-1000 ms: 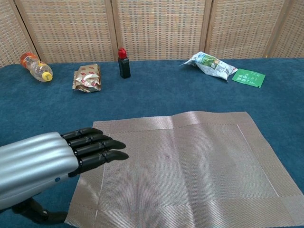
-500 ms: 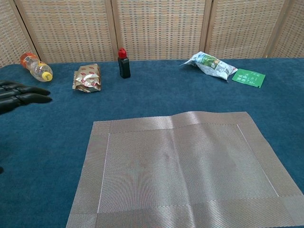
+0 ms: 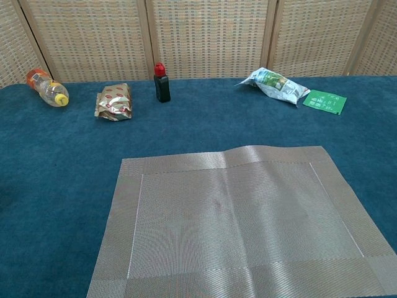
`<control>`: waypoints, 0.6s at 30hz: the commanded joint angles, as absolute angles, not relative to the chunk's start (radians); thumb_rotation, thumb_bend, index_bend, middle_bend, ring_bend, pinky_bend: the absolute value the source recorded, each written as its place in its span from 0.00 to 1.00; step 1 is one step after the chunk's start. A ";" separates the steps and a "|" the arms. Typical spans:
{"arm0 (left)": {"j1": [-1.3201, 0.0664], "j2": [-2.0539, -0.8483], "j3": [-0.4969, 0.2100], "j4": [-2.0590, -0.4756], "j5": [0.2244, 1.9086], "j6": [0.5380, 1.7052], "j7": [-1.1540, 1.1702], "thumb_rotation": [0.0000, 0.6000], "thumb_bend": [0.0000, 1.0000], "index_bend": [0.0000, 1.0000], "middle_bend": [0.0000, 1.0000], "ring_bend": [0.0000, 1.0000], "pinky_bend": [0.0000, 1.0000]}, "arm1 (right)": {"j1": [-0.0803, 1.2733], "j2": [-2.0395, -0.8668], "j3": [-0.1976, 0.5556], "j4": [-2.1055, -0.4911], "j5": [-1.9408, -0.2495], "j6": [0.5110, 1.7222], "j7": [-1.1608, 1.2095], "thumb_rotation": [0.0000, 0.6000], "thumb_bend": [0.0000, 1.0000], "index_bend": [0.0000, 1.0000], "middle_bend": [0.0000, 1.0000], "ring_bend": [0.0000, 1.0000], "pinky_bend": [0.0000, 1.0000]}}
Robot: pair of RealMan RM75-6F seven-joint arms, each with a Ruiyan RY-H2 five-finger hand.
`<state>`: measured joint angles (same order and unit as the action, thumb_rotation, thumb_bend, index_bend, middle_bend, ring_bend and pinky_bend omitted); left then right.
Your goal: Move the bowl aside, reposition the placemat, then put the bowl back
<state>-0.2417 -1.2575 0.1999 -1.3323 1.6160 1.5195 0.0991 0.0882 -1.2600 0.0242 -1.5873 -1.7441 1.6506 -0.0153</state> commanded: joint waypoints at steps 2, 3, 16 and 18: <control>-0.201 -1.315 0.164 -1.202 1.559 1.499 0.015 1.00 0.20 0.43 0.00 0.00 0.00 | 0.087 -1.261 0.020 -1.588 -1.748 1.650 -0.017 1.00 0.16 0.02 0.00 0.00 0.00; -0.198 -1.322 0.161 -1.186 1.554 1.493 0.008 1.00 0.20 0.43 0.00 0.00 0.00 | 0.087 -1.261 0.019 -1.588 -1.749 1.649 -0.017 1.00 0.16 0.02 0.00 0.00 0.00; -0.181 -1.443 0.108 -0.926 1.503 1.399 -0.119 1.00 0.21 0.49 0.00 0.00 0.00 | 0.085 -1.258 0.018 -1.593 -1.755 1.652 -0.013 1.00 0.16 0.02 0.00 0.00 0.00; -0.182 -1.458 0.103 -0.896 1.503 1.388 -0.129 1.00 0.21 0.50 0.00 0.00 0.00 | 0.085 -1.258 0.018 -1.593 -1.753 1.651 -0.013 1.00 0.16 0.02 0.00 0.00 0.00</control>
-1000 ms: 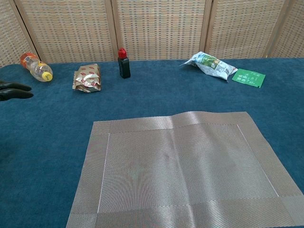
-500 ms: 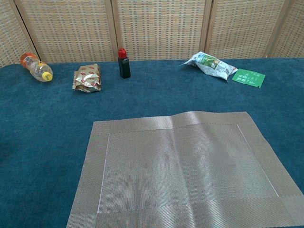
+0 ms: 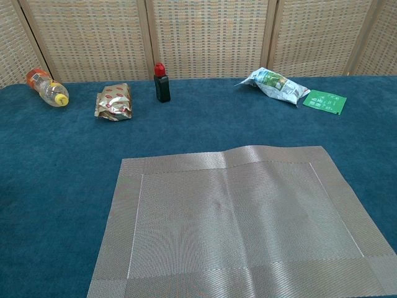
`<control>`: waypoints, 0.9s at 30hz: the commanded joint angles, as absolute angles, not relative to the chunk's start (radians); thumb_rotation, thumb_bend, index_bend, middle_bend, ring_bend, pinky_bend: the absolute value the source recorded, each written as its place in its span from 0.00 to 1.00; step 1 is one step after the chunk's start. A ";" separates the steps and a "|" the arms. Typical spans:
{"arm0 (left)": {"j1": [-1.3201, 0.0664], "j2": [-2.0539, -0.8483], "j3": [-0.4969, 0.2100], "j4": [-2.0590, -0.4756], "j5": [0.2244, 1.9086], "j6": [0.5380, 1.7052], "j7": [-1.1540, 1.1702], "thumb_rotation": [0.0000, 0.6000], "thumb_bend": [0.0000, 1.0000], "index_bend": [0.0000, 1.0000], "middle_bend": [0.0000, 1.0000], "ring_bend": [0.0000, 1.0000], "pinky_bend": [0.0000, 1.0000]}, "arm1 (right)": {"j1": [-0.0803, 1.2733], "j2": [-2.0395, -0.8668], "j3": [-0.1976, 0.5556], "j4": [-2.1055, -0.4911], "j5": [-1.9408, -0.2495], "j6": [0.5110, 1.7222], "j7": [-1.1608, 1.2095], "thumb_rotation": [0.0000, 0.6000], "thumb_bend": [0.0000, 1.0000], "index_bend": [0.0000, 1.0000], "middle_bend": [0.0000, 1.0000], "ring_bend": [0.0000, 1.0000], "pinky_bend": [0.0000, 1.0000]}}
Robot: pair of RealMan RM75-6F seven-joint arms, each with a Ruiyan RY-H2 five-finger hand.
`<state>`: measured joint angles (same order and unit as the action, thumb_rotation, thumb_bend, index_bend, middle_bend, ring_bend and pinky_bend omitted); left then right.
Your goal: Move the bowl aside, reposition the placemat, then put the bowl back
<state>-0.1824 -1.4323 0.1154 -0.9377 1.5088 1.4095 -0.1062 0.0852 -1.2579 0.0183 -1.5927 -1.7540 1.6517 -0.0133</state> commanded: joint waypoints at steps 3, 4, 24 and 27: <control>-0.184 -1.476 0.095 -0.862 1.503 1.377 -0.136 1.00 0.21 0.51 0.00 0.00 0.00 | 0.085 -1.258 0.017 -1.594 -1.755 1.650 -0.015 1.00 0.16 0.02 0.00 0.00 0.00; -0.187 -1.485 0.090 -0.849 1.502 1.370 -0.137 1.00 0.22 0.51 0.00 0.00 0.00 | 0.085 -1.259 0.016 -1.594 -1.757 1.650 -0.017 1.00 0.16 0.02 0.00 0.00 0.00; -0.229 -1.579 0.049 -0.756 1.502 1.285 -0.165 1.00 0.49 0.66 0.00 0.00 0.00 | 0.082 -1.255 0.018 -1.597 -1.757 1.654 -0.011 1.00 0.16 0.02 0.00 0.00 0.00; -0.226 -1.581 0.048 -0.755 1.507 1.295 -0.163 1.00 0.50 0.67 0.00 0.00 0.00 | 0.082 -1.253 0.018 -1.597 -1.758 1.654 -0.010 1.00 0.16 0.02 0.00 0.00 0.00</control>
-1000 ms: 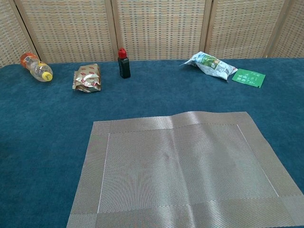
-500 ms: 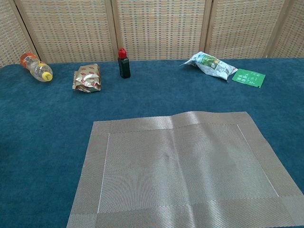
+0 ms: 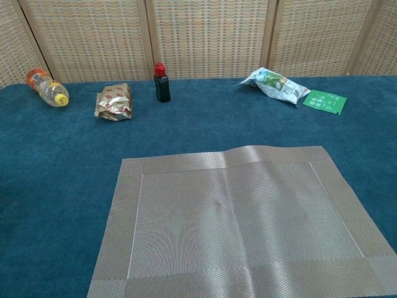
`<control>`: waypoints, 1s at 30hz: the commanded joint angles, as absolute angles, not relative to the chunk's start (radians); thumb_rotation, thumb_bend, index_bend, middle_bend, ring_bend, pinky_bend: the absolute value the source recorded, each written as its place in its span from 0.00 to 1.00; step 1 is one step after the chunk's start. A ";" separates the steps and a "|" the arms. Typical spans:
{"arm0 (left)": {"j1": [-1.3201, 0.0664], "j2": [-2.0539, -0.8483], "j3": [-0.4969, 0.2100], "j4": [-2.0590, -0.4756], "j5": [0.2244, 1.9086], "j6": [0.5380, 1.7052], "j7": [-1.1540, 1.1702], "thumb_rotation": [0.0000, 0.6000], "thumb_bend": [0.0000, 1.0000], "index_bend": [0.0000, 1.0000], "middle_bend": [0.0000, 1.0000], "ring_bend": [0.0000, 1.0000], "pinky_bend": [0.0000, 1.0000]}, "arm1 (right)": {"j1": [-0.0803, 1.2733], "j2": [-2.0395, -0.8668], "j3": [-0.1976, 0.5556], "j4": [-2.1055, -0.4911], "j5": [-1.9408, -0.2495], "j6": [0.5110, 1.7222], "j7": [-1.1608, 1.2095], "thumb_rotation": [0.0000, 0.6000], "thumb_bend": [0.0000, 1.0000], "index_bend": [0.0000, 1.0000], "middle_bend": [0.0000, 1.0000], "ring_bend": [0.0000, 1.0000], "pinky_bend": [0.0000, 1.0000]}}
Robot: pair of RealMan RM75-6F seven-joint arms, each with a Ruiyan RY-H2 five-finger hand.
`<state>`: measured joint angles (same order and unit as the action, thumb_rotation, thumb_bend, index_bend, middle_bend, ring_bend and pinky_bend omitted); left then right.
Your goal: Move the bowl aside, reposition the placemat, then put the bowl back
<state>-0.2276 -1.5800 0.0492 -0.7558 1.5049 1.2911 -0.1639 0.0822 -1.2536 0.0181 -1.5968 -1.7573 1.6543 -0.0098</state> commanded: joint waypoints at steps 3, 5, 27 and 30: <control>-0.224 -1.580 0.047 -0.759 1.511 1.301 -0.164 1.00 0.50 0.68 0.00 0.00 0.00 | 0.081 -1.253 0.017 -1.598 -1.760 1.656 -0.009 1.00 0.16 0.02 0.00 0.00 0.00; -0.223 -1.576 0.046 -0.766 1.516 1.309 -0.162 1.00 0.51 0.68 0.00 0.00 0.00 | 0.081 -1.252 0.017 -1.599 -1.761 1.658 -0.008 1.00 0.16 0.02 0.00 0.00 0.00; -0.490 -1.506 -0.065 -1.371 1.626 1.212 0.251 1.00 0.50 0.67 0.00 0.00 0.00 | 0.088 -1.229 0.045 -1.599 -1.700 1.634 0.037 1.00 0.16 0.02 0.00 0.00 0.00; -0.532 -1.531 -0.086 -1.436 1.603 1.150 0.333 1.00 0.50 0.66 0.00 0.00 0.00 | 0.089 -1.223 0.050 -1.599 -1.687 1.630 0.054 1.00 0.16 0.02 0.00 0.00 0.00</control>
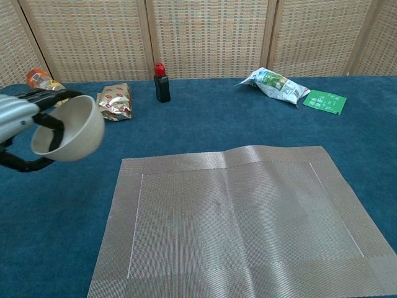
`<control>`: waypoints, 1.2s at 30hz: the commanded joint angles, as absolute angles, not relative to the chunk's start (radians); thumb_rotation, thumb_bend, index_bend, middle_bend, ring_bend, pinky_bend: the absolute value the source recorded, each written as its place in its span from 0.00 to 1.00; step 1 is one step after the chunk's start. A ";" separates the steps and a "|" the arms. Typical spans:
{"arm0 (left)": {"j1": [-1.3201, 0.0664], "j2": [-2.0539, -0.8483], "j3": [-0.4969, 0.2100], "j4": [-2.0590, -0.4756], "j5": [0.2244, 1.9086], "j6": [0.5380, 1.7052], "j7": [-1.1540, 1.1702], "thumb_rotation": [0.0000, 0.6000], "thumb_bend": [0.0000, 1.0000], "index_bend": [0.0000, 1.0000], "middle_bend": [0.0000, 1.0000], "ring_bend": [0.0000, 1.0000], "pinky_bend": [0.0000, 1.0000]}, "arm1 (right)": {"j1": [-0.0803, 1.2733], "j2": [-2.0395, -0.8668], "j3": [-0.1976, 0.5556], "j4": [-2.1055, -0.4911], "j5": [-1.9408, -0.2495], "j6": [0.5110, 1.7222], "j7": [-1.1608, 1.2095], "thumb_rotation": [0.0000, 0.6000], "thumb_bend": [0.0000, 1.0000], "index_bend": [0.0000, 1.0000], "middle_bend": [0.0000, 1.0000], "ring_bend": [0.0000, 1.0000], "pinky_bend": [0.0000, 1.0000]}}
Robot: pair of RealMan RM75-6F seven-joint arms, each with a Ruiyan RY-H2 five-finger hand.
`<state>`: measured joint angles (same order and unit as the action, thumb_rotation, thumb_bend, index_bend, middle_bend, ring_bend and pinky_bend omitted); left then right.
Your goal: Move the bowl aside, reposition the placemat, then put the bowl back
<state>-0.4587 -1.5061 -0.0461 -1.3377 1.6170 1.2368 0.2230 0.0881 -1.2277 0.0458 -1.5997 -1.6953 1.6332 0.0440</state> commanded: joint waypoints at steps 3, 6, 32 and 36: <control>-0.574 -1.574 -0.105 -1.474 1.568 1.082 0.406 1.00 0.49 0.66 0.00 0.00 0.00 | 0.090 -1.216 0.057 -1.597 -1.673 1.628 0.074 1.00 0.16 0.02 0.00 0.00 0.00; -0.609 -1.613 -0.117 -1.484 1.539 1.027 0.458 1.00 0.49 0.66 0.00 0.00 0.00 | 0.090 -1.210 0.063 -1.596 -1.661 1.627 0.090 1.00 0.16 0.02 0.00 0.00 0.00; -0.847 -1.947 -0.198 -1.337 1.240 0.819 0.778 1.00 0.47 0.55 0.00 0.00 0.00 | 0.106 -1.187 0.096 -1.576 -1.584 1.580 0.173 1.00 0.16 0.02 0.00 0.00 0.00; -0.850 -1.938 -0.188 -1.347 1.232 0.833 0.790 1.00 0.37 0.36 0.00 0.00 0.00 | 0.106 -1.187 0.095 -1.576 -1.585 1.580 0.172 1.00 0.16 0.02 0.00 0.00 0.00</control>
